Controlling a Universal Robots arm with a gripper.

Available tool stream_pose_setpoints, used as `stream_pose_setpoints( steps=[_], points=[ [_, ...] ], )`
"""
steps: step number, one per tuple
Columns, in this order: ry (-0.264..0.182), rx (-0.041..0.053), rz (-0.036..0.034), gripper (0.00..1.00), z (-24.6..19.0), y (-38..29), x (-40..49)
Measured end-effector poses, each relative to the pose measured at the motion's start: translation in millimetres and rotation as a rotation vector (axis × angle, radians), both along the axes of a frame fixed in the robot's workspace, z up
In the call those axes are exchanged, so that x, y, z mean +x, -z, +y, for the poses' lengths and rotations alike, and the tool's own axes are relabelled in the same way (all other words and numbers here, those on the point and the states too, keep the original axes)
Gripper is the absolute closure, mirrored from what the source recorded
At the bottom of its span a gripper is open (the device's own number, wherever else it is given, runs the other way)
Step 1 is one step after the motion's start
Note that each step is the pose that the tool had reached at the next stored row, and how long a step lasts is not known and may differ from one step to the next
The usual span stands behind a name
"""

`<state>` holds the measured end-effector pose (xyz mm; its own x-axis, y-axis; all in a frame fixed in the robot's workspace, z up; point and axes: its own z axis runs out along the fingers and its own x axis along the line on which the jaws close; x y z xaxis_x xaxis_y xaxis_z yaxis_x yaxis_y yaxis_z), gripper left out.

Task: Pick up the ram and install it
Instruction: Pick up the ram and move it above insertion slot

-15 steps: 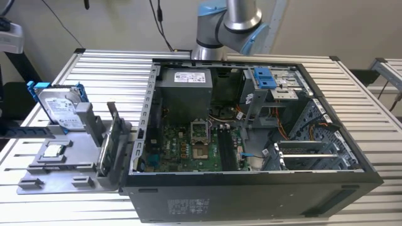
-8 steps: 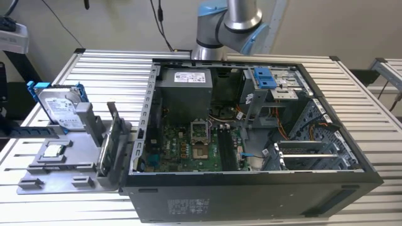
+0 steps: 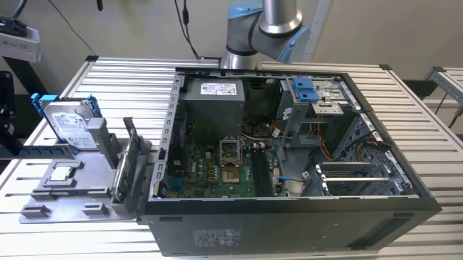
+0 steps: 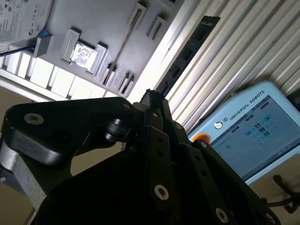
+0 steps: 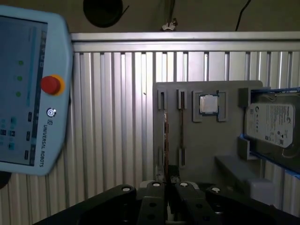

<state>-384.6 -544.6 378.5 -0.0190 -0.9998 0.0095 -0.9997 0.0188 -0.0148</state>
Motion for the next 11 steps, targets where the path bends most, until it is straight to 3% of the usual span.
stream_pose_setpoints(
  steps=[6, 11],
  points=[
    [0.000, -0.0001, 0.0020, 0.86, 0.0, -1.0, 7.6],
    [0.000, 0.0000, 0.0025, 0.86, 0.0, -13.5, 7.7]
  ],
)
